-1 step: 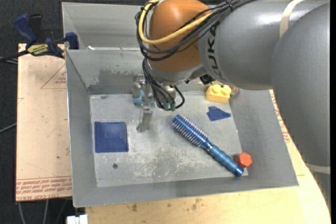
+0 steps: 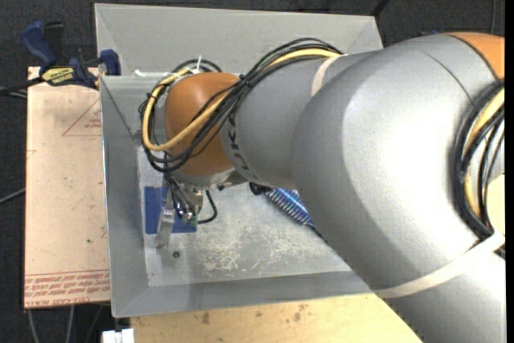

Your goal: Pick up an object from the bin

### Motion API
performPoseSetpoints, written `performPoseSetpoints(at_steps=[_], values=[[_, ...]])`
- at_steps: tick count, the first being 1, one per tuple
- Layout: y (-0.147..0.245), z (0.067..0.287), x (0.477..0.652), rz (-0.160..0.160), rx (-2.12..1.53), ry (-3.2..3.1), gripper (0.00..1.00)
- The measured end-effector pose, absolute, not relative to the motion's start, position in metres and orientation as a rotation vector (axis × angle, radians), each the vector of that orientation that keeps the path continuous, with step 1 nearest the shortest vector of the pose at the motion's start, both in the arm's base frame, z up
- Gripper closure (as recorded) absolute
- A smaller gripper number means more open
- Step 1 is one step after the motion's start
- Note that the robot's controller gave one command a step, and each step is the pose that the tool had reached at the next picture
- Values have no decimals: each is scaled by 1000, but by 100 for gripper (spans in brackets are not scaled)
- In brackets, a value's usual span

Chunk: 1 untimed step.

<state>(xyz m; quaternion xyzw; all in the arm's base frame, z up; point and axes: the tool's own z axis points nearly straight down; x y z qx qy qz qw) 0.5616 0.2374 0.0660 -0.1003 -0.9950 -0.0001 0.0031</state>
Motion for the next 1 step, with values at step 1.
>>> performPoseSetpoints(at_steps=[1], values=[[242, 101, 589, -5, -580, -3091, 0]])
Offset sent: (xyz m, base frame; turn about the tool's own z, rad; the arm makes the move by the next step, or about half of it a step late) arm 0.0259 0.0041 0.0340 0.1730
